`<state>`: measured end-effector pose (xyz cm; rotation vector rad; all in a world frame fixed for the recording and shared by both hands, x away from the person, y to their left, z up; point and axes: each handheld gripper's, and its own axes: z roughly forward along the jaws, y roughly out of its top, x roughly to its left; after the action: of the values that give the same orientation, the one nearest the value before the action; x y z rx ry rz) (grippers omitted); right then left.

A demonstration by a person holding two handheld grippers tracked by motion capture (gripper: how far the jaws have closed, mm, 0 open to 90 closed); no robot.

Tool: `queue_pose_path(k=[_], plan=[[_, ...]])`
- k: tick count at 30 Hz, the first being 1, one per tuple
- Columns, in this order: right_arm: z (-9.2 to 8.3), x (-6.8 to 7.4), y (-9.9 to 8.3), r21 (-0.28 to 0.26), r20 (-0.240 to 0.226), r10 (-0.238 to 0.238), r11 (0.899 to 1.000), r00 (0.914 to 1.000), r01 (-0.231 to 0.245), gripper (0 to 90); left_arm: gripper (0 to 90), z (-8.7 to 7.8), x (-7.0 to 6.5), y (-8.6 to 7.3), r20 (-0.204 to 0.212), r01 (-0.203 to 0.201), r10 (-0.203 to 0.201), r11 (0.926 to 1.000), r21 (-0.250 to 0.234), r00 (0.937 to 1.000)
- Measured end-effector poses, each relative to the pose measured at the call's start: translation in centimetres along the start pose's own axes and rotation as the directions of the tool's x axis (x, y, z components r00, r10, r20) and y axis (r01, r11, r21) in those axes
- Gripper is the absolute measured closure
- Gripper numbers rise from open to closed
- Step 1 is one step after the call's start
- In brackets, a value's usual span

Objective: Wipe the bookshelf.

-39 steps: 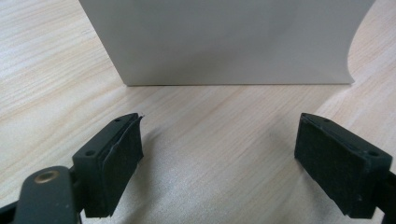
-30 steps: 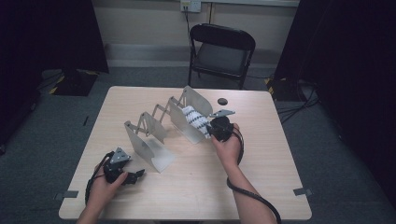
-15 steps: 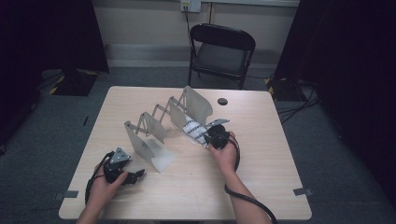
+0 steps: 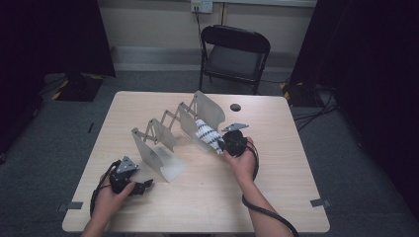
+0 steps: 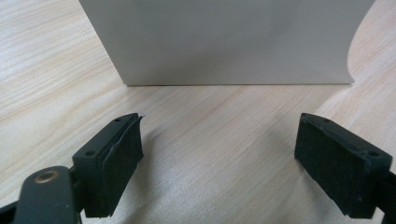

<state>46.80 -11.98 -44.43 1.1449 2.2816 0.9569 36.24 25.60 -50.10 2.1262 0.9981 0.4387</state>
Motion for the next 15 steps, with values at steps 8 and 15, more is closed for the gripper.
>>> queue_pose_path(k=[8,15], plan=[[-2.9,0.3,3.2,-0.065,-0.008,-0.035,0.997,0.9994,0.034,78.7,14.8,0.0,0.0,0.0,0.000,0.000,0.000,1.0000,0.000,1.0000],[-5.7,0.4,7.4,-0.155,0.011,-0.052,0.986,0.9986,0.053,78.7,14.7,0.0,0.0,0.0,0.001,0.000,0.000,1.0000,0.000,1.0000]])
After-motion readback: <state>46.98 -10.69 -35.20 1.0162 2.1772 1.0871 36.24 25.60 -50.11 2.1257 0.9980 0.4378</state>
